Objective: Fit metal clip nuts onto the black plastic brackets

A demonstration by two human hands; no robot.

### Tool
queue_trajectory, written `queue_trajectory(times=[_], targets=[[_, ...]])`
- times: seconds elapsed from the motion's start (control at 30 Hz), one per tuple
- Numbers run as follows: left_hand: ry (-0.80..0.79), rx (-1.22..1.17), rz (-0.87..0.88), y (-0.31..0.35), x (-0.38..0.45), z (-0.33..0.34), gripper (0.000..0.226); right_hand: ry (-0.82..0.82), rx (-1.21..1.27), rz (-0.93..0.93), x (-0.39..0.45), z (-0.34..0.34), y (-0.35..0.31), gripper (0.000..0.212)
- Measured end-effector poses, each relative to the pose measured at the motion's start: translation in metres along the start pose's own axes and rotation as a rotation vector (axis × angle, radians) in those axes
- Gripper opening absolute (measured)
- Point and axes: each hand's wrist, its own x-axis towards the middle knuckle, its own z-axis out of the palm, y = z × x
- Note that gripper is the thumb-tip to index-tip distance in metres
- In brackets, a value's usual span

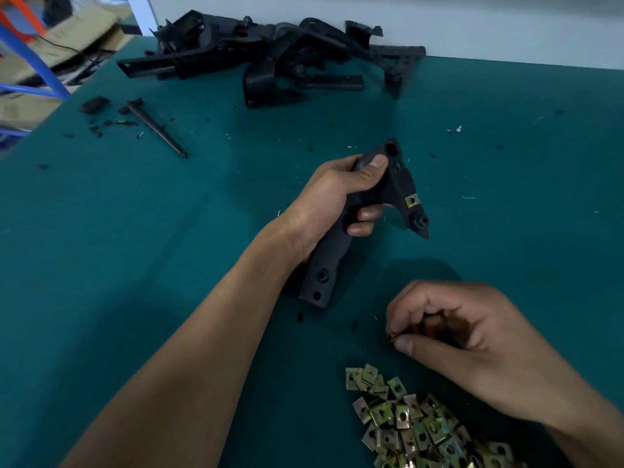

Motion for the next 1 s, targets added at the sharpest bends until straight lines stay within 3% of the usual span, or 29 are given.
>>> queue_trajectory(times=[0.47,0.53,0.7,1.0], targets=[[0.021,0.038,-0.008,0.003,-0.003,0.003,0.016,0.109,0.359,-0.067,0.001,-0.002,0.008,0.022],[0.02,0.047,-0.003,0.003,-0.003,0.003,0.016,0.119,0.28,-0.065,0.001,-0.002,0.007,0.022],[0.018,0.047,0.01,0.002,-0.002,0.003,0.017,0.091,-0.255,-0.119,0.002,0.009,0.006,0.021],[0.008,0.029,0.015,0.0,0.0,0.001,0.02,0.099,-0.275,-0.114,0.001,0.005,0.008,0.02]])
